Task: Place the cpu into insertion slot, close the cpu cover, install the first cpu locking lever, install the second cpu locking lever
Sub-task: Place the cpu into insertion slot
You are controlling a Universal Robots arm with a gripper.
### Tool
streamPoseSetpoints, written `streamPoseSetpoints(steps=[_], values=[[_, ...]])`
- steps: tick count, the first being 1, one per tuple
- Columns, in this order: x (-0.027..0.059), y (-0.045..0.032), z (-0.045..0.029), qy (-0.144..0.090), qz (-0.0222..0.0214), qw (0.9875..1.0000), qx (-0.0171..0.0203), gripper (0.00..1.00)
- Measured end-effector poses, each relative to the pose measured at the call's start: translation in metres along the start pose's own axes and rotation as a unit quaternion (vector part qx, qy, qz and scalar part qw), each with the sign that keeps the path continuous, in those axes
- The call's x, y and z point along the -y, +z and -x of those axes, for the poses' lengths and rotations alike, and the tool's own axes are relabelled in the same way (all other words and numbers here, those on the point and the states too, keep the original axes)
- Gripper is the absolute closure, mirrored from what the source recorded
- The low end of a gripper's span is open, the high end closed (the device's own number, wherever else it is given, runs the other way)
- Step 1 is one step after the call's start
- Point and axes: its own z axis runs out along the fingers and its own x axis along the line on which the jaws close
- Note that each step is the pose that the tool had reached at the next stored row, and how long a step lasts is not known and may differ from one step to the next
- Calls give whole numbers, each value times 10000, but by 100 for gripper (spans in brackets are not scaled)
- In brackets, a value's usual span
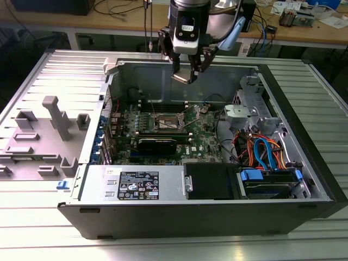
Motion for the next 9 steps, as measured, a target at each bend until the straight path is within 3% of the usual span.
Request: streamPoseSetpoints(steps=[4,9], values=[[18,1,14,30,-2,10000,3,45],[19,17,16,257,4,9997,23,45]])
